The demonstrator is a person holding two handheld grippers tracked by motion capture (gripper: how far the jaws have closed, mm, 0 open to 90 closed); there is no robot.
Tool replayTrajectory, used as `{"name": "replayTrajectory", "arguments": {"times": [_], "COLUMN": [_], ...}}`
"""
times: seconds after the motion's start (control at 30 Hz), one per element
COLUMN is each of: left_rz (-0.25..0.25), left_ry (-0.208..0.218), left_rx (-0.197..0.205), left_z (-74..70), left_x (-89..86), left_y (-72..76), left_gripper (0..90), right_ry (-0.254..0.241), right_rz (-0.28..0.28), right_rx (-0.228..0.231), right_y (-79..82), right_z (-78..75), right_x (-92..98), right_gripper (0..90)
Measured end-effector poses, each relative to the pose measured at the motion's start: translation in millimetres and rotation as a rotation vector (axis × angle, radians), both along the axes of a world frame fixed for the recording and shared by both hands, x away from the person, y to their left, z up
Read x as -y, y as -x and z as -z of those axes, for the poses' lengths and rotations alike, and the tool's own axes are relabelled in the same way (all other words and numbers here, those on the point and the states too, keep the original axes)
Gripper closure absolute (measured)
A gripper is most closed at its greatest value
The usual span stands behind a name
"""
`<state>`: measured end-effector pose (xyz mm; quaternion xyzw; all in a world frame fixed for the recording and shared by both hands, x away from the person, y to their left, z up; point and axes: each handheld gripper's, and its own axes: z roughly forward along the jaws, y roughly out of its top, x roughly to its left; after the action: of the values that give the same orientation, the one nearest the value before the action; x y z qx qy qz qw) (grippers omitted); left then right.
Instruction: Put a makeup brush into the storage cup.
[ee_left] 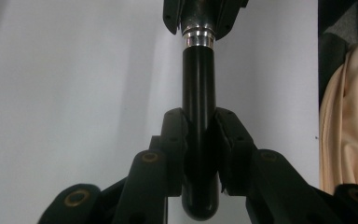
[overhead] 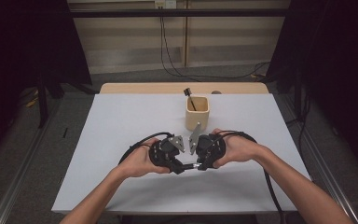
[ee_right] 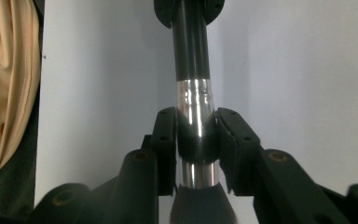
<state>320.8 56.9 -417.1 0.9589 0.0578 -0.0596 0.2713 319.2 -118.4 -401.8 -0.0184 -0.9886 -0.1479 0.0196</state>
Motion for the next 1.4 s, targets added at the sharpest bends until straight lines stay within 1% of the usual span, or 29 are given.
{"name": "replayTrajectory", "arguments": {"times": [0.03,0.07,0.1,0.13,0.2,0.23,0.3,0.33,0.37,0.4,0.43,0.47,0.5,0.53,0.57,0.63,0.67,0.73,0.8,0.83,0.9,0.93,1.0,1.03,1.07,1.13,1.2,1.3,1.4], "left_rz": [-0.009,-0.009,-0.009,-0.016,-0.014,-0.016,-0.02,-0.018,-0.024,-0.024,-0.027,-0.036,-0.042,-0.042,-0.043,-0.049,-0.055,-0.069,-0.078,-0.089,-0.103,-0.107,-0.115,-0.124,-0.122,-0.135,-0.145,-0.16,-0.177], "left_ry": [-0.003,-0.003,-0.007,0.0,0.001,0.005,0.011,0.009,0.015,0.015,0.02,0.025,0.029,0.031,0.03,0.032,0.032,0.041,0.044,0.047,0.056,0.059,0.064,0.066,0.071,0.08,0.096,0.109,0.14], "left_rx": [0.003,0.003,-0.002,0.004,-0.002,-0.002,-0.006,-0.009,-0.009,-0.009,-0.012,-0.009,-0.007,-0.012,-0.011,-0.015,-0.014,-0.023,-0.023,-0.025,-0.027,-0.031,-0.035,-0.03,-0.041,-0.034,-0.049,-0.049,-0.057], "left_z": [0.6,0.6,0.3,0.4,0.3,0.4,0.6,0.3,0.3,0.3,0.0,-0.2,-0.3,-0.2,-0.1,0.7,0.8,0.9,0.1,-0.3,-1.1,-1.1,0.0,0.9,1.5,3.3,4.1,3.6,3.0], "left_x": [-0.2,-0.2,-0.5,-0.6,-0.8,-1.0,-2.0,-4.2,-5.5,-5.5,-7.3,-9.1,-10.9,-12.8,-14.4,-17.8,-19.6,-23.5,-27.8,-30.3,-35.9,-38.7,-44.2,-46.4,-49.1,-53.7,-58.3,-64.3,-69.7], "left_y": [-0.3,-0.3,-1.3,-2.3,-2.5,-2.1,-1.7,-2.1,-1.9,-1.9,-2.4,-2.2,-2.5,-2.8,-2.9,-2.8,-2.7,-2.3,-1.9,-1.4,-1.4,-1.6,-2.2,-1.8,-2.2,-1.2,-0.9,-0.6,0.3], "left_gripper": [74.9,74.9,74.9,74.9,74.9,74.9,74.8,74.8,74.8,74.8,74.8,74.8,74.8,74.8,74.8,74.8,74.8,74.8,74.8,74.8,74.8,74.8,74.8,74.8,74.8,74.8,74.8,74.8,74.8], "right_ry": [-0.004,-0.004,-0.01,-0.018,-0.034,-0.034,-0.039,-0.058,-0.068,-0.068,-0.075,-0.088,-0.101,-0.098,-0.098,-0.117,-0.137,-0.138,-0.148,-0.159,-0.17,-0.18,-0.184,-0.192,-0.205,-0.201,-0.206,-0.224,-0.263], "right_rz": [0.001,0.001,0.003,0.012,0.011,0.011,0.032,0.047,0.057,0.057,0.071,0.078,0.102,0.131,0.131,0.157,0.167,0.171,0.19,0.202,0.206,0.219,0.221,0.231,0.243,0.251,0.266,0.274,0.295], "right_rx": [0.002,0.002,0.007,0.001,0.015,0.015,0.018,0.022,0.021,0.021,0.019,0.032,0.035,0.042,0.042,0.058,0.058,0.058,0.043,0.047,0.047,0.059,0.061,0.062,0.066,0.067,0.065,0.064,0.068], "right_y": [0.7,0.7,0.5,0.8,-0.3,-0.3,-0.7,-1.4,-1.5,-1.5,-1.0,-1.3,-2.2,-2.2,-2.2,-2.2,-1.4,-1.0,-1.6,-2.1,-2.6,-2.9,-2.7,-2.2,-1.8,-1.3,0.3,2.5,4.4], "right_z": [0.3,0.3,0.4,-0.5,-0.8,-0.8,-1.5,-2.1,-2.7,-2.7,-3.2,-3.4,-4.7,-5.7,-5.7,-7.9,-9.0,-9.2,-8.0,-7.3,-6.5,-6.0,-5.5,-5.6,-5.7,-5.4,-4.0,-1.8,-0.8], "right_x": [-0.3,-0.3,-0.5,-1.2,-1.4,-1.4,-0.3,1.9,3.1,3.1,4.4,5.7,9.3,11.0,11.0,15.9,20.0,21.8,28.8,31.2,33.8,38.5,40.8,43.0,47.5,49.6,54.1,60.6,69.7], "right_gripper": [64.4,64.4,60.4,54.5,48.1,48.1,41.9,36.7,34.4,34.4,31.2,27.8,21.0,15.5,15.5,13.9,11.3,10.9,7.4,5.7,4.8,4.4,3.7,3.6,3.5,3.4,3.7,3.6,3.9]}}
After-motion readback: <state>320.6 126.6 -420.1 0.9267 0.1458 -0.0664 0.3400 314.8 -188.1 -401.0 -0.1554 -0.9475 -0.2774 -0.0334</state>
